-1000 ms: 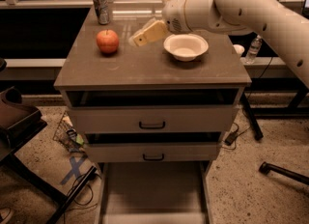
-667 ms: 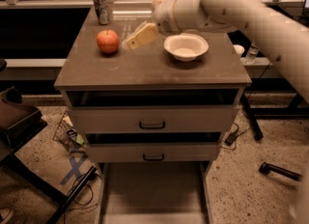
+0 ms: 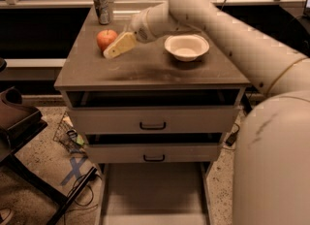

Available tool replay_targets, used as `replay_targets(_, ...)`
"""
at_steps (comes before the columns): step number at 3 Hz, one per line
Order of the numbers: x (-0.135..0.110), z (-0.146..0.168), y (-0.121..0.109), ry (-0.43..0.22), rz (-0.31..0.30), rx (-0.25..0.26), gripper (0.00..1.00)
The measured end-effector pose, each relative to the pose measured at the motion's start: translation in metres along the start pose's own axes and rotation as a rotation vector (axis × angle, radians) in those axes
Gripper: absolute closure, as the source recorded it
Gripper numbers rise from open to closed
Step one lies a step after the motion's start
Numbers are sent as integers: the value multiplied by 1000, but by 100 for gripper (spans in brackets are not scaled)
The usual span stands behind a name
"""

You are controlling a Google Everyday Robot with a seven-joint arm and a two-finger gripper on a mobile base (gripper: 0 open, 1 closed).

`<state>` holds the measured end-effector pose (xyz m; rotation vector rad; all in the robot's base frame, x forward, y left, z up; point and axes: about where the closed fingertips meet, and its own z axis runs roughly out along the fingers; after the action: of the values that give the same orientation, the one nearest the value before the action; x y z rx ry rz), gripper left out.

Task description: Place apple into bottom drawer

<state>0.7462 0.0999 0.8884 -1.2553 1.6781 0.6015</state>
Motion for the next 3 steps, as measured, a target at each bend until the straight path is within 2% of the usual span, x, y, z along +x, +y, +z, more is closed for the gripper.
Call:
replay_targets(2, 8, 57, 6, -11, 51, -64, 0)
replay_targets(3, 3, 83, 3, -35, 61, -86, 25)
